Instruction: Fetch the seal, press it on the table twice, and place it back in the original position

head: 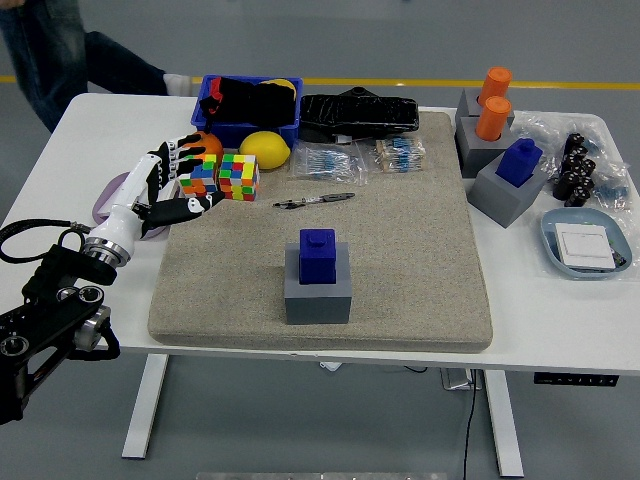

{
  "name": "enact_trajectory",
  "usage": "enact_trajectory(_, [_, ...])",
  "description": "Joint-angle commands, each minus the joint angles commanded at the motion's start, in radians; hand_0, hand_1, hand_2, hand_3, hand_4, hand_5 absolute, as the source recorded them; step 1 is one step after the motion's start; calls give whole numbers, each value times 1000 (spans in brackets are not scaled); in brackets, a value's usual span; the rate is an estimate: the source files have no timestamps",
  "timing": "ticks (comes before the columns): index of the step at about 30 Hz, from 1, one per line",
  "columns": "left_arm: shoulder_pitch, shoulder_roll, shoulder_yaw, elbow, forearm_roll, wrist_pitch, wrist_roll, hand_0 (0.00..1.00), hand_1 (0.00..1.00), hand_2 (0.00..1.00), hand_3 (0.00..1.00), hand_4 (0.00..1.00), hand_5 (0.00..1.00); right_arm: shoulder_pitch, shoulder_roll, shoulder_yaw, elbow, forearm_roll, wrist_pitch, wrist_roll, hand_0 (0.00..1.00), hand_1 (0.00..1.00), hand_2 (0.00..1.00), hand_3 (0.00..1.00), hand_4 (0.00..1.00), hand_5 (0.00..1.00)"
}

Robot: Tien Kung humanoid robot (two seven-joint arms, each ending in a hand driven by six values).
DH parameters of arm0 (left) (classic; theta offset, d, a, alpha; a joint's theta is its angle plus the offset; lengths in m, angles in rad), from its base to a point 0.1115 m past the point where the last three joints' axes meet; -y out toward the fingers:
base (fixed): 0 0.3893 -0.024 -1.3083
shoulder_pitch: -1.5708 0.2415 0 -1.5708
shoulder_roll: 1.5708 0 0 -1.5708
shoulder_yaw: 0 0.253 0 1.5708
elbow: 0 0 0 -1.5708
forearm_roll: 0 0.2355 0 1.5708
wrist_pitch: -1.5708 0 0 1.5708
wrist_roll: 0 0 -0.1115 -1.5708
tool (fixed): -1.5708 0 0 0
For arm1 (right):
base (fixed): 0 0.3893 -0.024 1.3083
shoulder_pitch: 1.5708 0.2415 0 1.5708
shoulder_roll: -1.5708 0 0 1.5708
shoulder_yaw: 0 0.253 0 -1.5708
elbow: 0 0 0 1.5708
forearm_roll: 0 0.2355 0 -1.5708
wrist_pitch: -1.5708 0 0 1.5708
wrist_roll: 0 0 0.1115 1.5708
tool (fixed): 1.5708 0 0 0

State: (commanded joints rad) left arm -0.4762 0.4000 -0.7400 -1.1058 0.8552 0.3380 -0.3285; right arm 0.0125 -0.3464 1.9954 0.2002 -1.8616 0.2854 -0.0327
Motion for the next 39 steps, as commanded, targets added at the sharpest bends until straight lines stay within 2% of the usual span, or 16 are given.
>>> enact_trajectory(7, [21, -12, -52, 17, 6, -3, -2, 753, 754, 783, 832, 888, 2, 1, 3, 7, 0, -3, -2, -2, 792, 700, 671, 650, 814, 465])
enact_trajectory(17, [27, -21, -97, 14, 20, -5, 3, 747, 750, 781, 831, 885, 2, 6, 3, 7, 0, 0, -4, -6, 790, 699, 670, 649, 812, 464])
enact_trajectory(39, [37, -27, -152, 4, 31, -9, 10, 747, 744, 781, 831, 880, 2, 11, 0, 2, 0, -5, -9, -7, 790, 699, 669, 646, 809, 466])
